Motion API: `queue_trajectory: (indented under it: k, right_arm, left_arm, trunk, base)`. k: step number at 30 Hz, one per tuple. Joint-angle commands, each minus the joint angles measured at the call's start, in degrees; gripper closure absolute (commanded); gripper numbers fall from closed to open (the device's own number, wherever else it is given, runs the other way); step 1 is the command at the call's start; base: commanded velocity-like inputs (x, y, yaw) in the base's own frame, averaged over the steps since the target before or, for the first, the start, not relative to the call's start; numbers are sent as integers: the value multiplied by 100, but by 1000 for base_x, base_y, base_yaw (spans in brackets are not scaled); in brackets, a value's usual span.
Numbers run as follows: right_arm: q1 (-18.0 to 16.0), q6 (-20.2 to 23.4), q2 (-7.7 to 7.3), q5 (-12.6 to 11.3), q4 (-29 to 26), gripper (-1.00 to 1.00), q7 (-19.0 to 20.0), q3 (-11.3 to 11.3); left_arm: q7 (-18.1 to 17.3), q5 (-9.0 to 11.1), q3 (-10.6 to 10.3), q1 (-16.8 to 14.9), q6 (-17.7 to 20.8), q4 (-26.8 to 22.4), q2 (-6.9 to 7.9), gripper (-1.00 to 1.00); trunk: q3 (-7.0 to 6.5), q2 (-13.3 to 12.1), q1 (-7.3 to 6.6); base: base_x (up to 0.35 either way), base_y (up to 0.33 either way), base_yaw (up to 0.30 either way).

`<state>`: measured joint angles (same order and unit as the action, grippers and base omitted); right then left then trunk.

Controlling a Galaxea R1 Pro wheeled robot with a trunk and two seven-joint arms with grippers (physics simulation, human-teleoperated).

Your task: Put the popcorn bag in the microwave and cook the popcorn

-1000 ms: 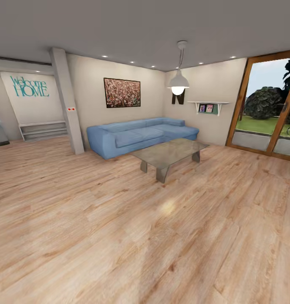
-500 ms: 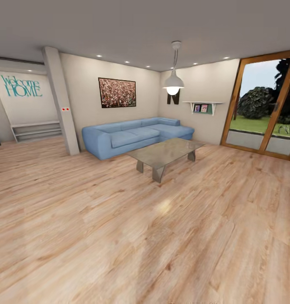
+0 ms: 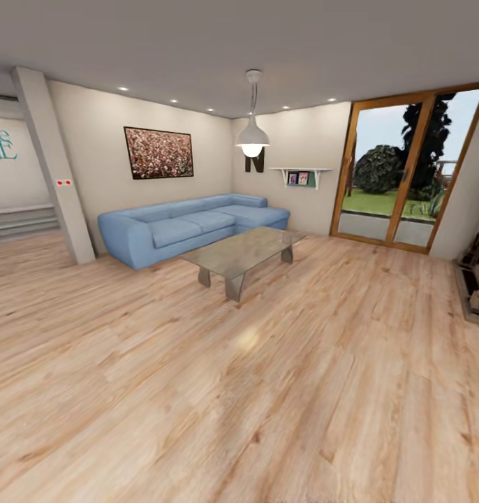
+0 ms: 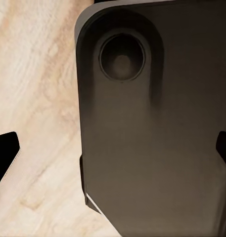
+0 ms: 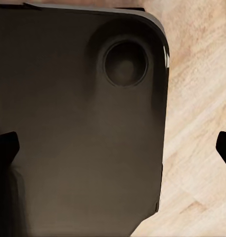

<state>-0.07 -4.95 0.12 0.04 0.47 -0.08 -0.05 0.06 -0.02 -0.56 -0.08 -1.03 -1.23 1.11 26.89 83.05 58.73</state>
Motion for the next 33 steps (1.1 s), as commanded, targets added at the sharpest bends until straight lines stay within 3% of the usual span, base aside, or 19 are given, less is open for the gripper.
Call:
queue_trajectory:
  k: [1,33]
  right_arm:
    - [-2,-27,-1,-1,5,-100,-1,-2]
    - [-2,-94,-22,-78,14,-100,58,-31]
  left_arm:
    - [1,0,-7,-1,-11,0,2,-100]
    - [2,-1,-6,-1,-11,0,3,-100]
  trunk:
    - [4,2,0]
    - [4,2,0]
  base:
    - [0,0,-286]
    - [0,0,-291]
